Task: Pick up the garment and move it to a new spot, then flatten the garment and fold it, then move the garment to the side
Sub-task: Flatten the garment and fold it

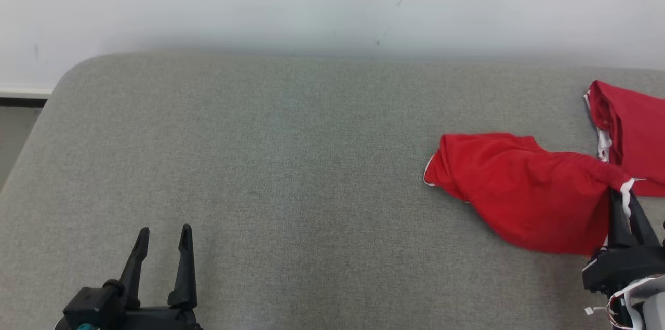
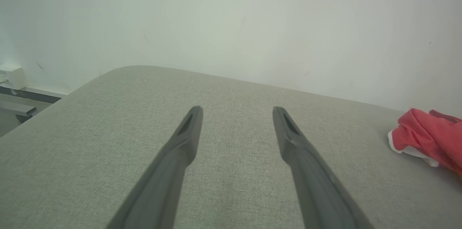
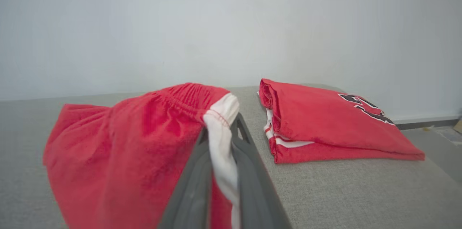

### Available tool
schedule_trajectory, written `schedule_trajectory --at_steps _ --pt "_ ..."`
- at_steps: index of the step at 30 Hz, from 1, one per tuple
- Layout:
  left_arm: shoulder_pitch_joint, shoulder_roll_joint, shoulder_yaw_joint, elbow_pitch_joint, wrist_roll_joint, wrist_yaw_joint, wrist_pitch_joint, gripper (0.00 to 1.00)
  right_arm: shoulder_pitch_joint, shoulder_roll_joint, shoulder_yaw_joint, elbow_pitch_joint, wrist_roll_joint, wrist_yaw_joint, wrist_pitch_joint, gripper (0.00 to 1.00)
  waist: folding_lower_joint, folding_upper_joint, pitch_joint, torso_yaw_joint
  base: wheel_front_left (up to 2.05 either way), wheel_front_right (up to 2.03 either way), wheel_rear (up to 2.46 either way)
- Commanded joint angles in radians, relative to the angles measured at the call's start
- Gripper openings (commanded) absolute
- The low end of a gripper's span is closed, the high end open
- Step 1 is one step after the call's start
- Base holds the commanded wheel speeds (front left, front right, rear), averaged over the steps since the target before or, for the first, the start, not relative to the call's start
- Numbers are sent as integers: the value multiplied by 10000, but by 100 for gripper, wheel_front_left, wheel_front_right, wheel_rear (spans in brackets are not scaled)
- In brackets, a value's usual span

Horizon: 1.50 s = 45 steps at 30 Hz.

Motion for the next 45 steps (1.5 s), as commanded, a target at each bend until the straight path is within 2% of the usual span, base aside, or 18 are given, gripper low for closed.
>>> schedule_trajectory --at_steps 1,7,14,18,21,22,25,30,31,32,38,45 --pt "107 -2 -20 31 40 26 -3 100 78 -2 -6 -240 -72 -31 -11 0 1 0 -226 -95 0 0 0" --pt "318 -1 -51 50 -118 54 -3 100 12 285 840 -1221 -196 -31 -11 0 1 0 -436 109 0 0 0" --pt "405 -2 -73 117 -194 109 -3 100 -163 1110 2998 -1415 -101 -31 -12 0 1 0 -650 652 0 0 0" --pt "397 -7 -155 163 -260 124 -3 100 -267 1590 4377 -833 -155 -31 -9 0 1 0 -651 1020 0 0 0" --pt "373 -2 -263 205 -316 154 -3 100 -455 1851 5204 -108 -57 -31 -11 0 1 0 -598 1302 0 0 0" --pt "344 -1 -321 221 -387 168 -3 100 -526 1999 5773 379 -58 -31 -8 0 1 0 -549 1468 0 0 0" --pt "313 -1 -408 268 -440 199 -3 100 -639 2092 6631 1024 31 -31 -10 0 1 0 -474 1692 0 0 0" --pt "232 -3 -499 329 -508 220 -3 100 -733 2125 7378 1798 415 -31 -11 0 1 0 -400 1849 0 0 0" --pt "216 -3 -532 343 -527 223 -3 100 -771 2138 7582 1923 504 -29 -9 32 1 0 -379 1868 0 0 0" --pt "201 -3 -556 353 -538 238 -3 100 -818 2139 7740 1933 653 -31 -12 100 1 0 -367 1877 0 0 0" --pt "190 -1 -494 369 -499 303 -3 100 -768 2131 7777 1527 996 -31 -11 100 1 0 -366 1565 0 0 0" --pt "245 -2 -222 340 -367 235 -3 100 -96 1853 6554 66 592 -31 -10 100 1 0 -503 903 0 0 0"
